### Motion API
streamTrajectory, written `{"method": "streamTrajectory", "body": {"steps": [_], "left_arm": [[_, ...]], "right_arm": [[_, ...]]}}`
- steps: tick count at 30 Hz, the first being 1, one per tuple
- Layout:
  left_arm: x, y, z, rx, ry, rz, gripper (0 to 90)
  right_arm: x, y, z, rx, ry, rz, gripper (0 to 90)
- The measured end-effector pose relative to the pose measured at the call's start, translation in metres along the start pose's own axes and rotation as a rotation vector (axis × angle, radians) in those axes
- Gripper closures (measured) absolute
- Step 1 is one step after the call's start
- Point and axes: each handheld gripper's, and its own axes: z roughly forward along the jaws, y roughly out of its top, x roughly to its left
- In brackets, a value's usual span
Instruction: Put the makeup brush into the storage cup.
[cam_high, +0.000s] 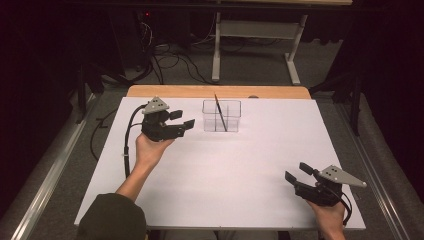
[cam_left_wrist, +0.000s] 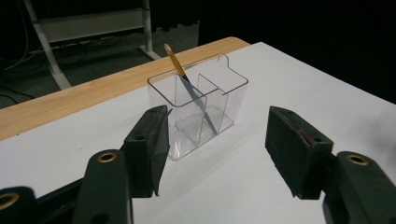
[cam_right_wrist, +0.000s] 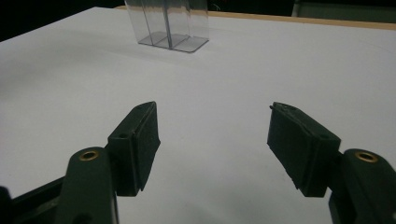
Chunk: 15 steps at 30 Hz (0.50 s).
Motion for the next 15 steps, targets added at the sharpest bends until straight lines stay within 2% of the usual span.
{"method": "streamTrajectory", "body": {"steps": [15], "left_arm": [[-0.0008, -0.0024, -0.0090, -0.010, -0.001, -0.003, 40.0]], "right_arm": [[0.0001, 0.0001, 0.0003, 0.003, 0.001, -0.003, 35.7]]}}
